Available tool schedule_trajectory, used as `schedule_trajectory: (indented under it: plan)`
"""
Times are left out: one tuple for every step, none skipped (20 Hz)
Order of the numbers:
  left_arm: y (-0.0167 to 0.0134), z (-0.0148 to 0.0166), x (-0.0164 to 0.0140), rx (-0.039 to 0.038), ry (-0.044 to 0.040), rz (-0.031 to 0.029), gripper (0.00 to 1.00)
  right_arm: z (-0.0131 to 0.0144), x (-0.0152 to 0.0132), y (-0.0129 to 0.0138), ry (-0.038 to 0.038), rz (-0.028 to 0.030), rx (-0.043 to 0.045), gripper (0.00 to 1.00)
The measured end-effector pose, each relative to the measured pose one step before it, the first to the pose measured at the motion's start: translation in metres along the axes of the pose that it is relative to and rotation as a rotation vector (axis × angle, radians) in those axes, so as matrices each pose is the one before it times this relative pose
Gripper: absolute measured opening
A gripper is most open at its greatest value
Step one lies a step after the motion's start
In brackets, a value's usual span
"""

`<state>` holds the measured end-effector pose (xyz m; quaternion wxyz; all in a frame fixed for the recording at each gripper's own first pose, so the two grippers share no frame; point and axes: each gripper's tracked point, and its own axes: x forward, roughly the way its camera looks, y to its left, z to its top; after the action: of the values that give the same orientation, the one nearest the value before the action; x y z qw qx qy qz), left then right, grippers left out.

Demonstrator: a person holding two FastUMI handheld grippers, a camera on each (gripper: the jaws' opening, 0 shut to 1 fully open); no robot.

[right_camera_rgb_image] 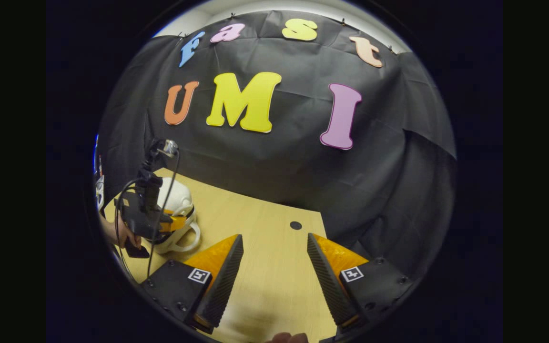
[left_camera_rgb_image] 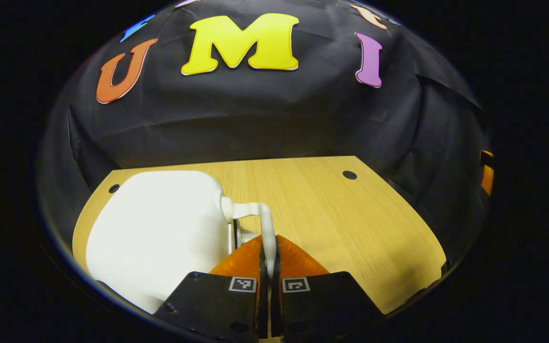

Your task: First open the suitcase, pack the skin care products into it, and then close the suitcase.

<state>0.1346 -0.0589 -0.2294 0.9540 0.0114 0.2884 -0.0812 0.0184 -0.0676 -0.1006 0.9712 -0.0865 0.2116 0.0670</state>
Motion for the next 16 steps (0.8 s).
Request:
schedule_trajectory:
  plan:
    - [-0.00148, -0.00471, 0.00527, -0.00655, 0.01318, 0.00181, 0.06, -0.00167, -0.00045, -0.00201, 0.00425, -0.00246, -0.00145, 0.8]
    - [-0.00174, -0.00638, 0.0047, -0.0116, 0.0133, 0.01163, 0.08, 0.00053, -0.00054, -0.0017, 0.00231, -0.00399, -0.0023, 0.81]
    - [-0.00235, 0.00088, 0.00009, 0.00432, -0.00446, 0.00659, 0.11, -0.0008, -0.00106, 0.00007, 0.00196, -0.00086, -0.00134, 0.81]
    - [-0.00933, -0.00169, -0.00011, -0.00439, 0.00371, -0.03388, 0.13, 0.00023, 0.0006, 0.00087, -0.00041, 0.00169, -0.00413, 0.79]
    - [-0.01244, 0.00115, -0.0014, -0.0288, 0.00004, -0.05138, 0.2, 0.00024, 0.00009, 0.00152, 0.00017, 0.00192, -0.00128, 0.81]
    - [-0.00558, 0.0048, -0.00775, -0.00294, -0.01794, 0.00345, 0.36, 0.00411, 0.00116, 0.00481, -0.0073, 0.00703, 0.00015, 0.81]
    - [-0.00317, 0.01167, -0.00702, 0.01377, -0.03345, 0.0057, 0.57, 0.00615, -0.0004, 0.00332, -0.01382, 0.00309, 0.00096, 0.81]
    - [-0.00146, 0.01093, -0.00709, 0.00702, -0.03635, 0.00191, 0.83, 0.0042, -0.00001, 0.00363, -0.00989, 0.00443, 0.00237, 0.81]
    - [-0.00225, 0.01372, -0.01049, 0.00471, -0.03687, 0.00047, 0.76, 0.00313, 0.00118, 0.00524, -0.00763, 0.00683, 0.00057, 0.81]
    - [-0.00099, 0.01289, -0.00881, 0.00686, -0.03971, 0.00451, 0.83, 0.00478, 0.00119, 0.00533, -0.00816, 0.0084, 0.00014, 0.8]
    - [0.00482, 0.02117, -0.01372, 0.0099, -0.06069, 0.02642, 0.89, 0.00788, 0.00177, 0.00862, -0.01818, 0.01129, 0.00266, 0.81]
    - [0.00467, 0.01393, -0.00927, 0.00385, -0.03164, 0.01671, 0.9, 0.00847, 0.00036, 0.00561, -0.01849, 0.00713, 0.00789, 0.81]
    - [0.00334, 0.01339, -0.00791, -0.00181, -0.03136, 0.01379, 0.93, 0.00814, 0.00028, 0.00643, -0.02178, 0.00945, 0.00871, 0.81]
    - [0.00676, 0.0165, -0.00828, -0.0011, -0.03542, 0.01517, 0.93, 0.00946, 0.00091, 0.00549, -0.02295, 0.00554, 0.00505, 0.81]
    - [0.01361, 0.03311, -0.01695, -0.00102, -0.07182, 0.02172, 0.93, 0.01485, 0.00174, 0.00617, -0.03488, 0.00291, 0.0059, 0.8]
    - [0.01233, 0.02477, -0.0098, -0.00563, -0.05408, 0.0172, 0.93, 0.0225, 0.00317, 0.00806, -0.05505, -0.00585, 0.01656, 0.81]
